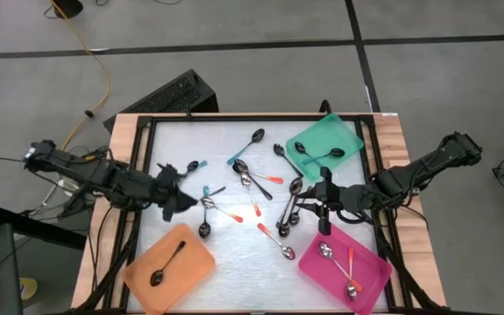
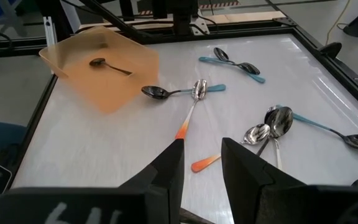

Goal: Sort silverware by color (type)
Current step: Put the black spoon into the orange bin

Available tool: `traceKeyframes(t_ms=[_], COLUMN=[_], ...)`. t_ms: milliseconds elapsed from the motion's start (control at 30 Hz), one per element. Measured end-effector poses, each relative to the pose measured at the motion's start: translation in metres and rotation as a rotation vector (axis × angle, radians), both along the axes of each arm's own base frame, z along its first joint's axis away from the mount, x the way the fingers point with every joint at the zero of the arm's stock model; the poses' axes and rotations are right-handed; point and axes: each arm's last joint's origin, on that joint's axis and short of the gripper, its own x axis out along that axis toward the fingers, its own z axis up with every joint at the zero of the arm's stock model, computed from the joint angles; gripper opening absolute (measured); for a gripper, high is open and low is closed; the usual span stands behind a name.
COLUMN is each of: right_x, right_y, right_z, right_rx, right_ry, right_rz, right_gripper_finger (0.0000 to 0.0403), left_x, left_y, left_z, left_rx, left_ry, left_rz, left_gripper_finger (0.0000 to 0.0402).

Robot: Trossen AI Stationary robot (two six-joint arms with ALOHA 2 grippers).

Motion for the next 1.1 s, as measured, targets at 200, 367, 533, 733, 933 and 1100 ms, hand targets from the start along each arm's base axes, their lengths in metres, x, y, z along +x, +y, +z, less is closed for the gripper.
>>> traceKeyframes(t_ms=[200, 367, 533, 733, 933, 1100], right_x=[0.0, 0.0, 0.0, 0.0, 0.0, -0.001], right_y=[0.0, 0.0, 0.0, 0.0, 0.0, 0.0], right_z=[0.0, 0.0, 0.0, 0.0, 0.0, -0.001], right_rx=[0.0, 0.0, 0.0, -0.002, -0.017, -0.022], right_ry=[0.0, 0.0, 0.0, 0.0, 0.002, 0.013], right_rz=[0.0, 0.0, 0.0, 0.001, 0.007, 0.007], right_gripper_finger=[0.0118, 0.0118, 0.0118, 0.0118, 0.0118, 0.0118], left_x=[-0.001, 0.0, -0.011, -0.028, -0.03, -0.025], left_y=[-0.024, -0.055, -0.079, -0.101, -0.124, -0.144], left_z=[-0.01, -0.013, -0.012, -0.023, -0.041, -0.054], left_rx=[-0.105, -0.184, -0.239, -0.274, -0.309, -0.345], left_ry=[0.223, 0.314, 0.429, 0.578, 0.658, 0.704], left_rz=[0.048, -0.031, -0.001, 0.108, 0.192, 0.192], left_gripper_finger=[0.0, 0.0, 0.0, 0.0, 0.0, 0.0])
